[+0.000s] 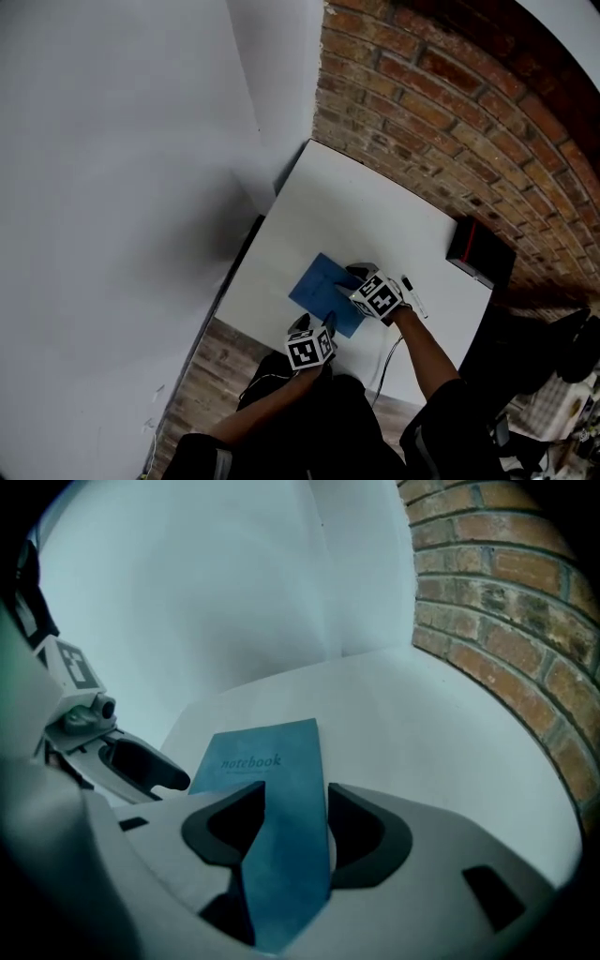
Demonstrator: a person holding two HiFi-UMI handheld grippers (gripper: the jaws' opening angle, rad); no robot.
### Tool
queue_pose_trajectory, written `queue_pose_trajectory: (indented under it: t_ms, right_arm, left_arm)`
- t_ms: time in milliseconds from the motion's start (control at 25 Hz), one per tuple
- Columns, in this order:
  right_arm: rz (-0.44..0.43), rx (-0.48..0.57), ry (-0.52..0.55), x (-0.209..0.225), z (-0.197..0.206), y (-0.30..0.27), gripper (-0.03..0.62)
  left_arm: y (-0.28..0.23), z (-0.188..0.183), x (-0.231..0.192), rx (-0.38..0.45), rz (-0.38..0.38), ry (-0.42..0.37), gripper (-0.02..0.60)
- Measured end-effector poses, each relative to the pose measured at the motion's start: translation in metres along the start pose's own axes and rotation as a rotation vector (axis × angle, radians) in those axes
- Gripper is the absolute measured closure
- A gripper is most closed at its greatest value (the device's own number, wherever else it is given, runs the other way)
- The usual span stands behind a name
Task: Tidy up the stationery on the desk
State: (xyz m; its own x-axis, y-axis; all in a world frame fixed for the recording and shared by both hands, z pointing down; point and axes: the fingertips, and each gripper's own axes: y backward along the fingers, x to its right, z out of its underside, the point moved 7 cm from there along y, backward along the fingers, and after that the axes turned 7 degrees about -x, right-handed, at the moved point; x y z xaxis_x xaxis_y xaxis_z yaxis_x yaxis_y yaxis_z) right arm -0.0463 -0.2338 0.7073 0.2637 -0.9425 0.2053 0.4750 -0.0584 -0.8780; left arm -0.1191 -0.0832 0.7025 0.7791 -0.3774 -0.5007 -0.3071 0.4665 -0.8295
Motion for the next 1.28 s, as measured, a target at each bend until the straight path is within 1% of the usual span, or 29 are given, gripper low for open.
queue_pose_trajectory:
  t_ms: [120,200,280,320,400,480,560,680,760,880,1000,1080,1200,1280]
  right_arm:
    - [-0.013,-0.011,-0.016,0.001,0.005,-0.003,0.37]
    - [-0.023,0.003,-0.042,0.003,0.007,-0.003,0.37]
    - [-0.025,0.018,-0.065,0.004,0.009,-0.003,0.37]
    - [-0.023,0.024,-0.072,0.004,0.009,-0.003,0.37]
    - [-0.015,0.031,-0.082,0.003,0.01,-0.003,0.372]
    - [-0.003,0.029,-0.09,0.003,0.01,-0.003,0.372]
    - [0.008,0.026,-0.105,0.002,0.011,-0.002,0.374]
    - [0.018,0.029,-0.141,0.0,0.013,-0.002,0.379]
    - [0.027,0.028,-0.167,-0.002,0.014,-0.001,0.385]
    - [0.05,0.02,-0.228,-0.004,0.017,0.001,0.39]
    - [0.083,0.016,-0.32,-0.005,0.02,0.004,0.413]
    - [0.102,0.034,-0.381,-0.006,0.023,0.007,0.442]
    - [0.117,0.062,-0.459,-0.008,0.03,0.011,0.447]
    - [0.124,0.08,-0.518,-0.011,0.036,0.012,0.45]
  left_arm:
    - [-0.007,0.005,0.006,-0.01,-0.011,-0.017,0.281]
    - [-0.008,0.006,0.008,0.003,-0.027,-0.021,0.281]
    - [-0.009,0.005,0.007,0.0,-0.052,-0.044,0.282]
    - [-0.01,0.005,0.005,-0.009,-0.078,-0.06,0.303]
    - [-0.009,0.004,-0.001,-0.027,-0.128,-0.072,0.421]
    - [-0.009,0.002,-0.003,-0.035,-0.142,-0.06,0.431]
    - [-0.008,0.0,-0.003,-0.023,-0.153,-0.051,0.433]
    - [-0.007,-0.011,-0.008,0.011,-0.178,-0.073,0.433]
    - [-0.007,-0.02,-0.013,0.022,-0.19,-0.104,0.433]
    - [-0.008,-0.029,-0.017,-0.013,-0.182,-0.155,0.433]
    - [-0.009,-0.034,-0.017,-0.038,-0.187,-0.242,0.433]
    - [-0.01,-0.037,-0.018,-0.046,-0.178,-0.298,0.433]
    - [-0.013,-0.044,-0.02,-0.077,-0.148,-0.361,0.433]
    - [-0.014,-0.051,-0.02,-0.096,-0.141,-0.411,0.433]
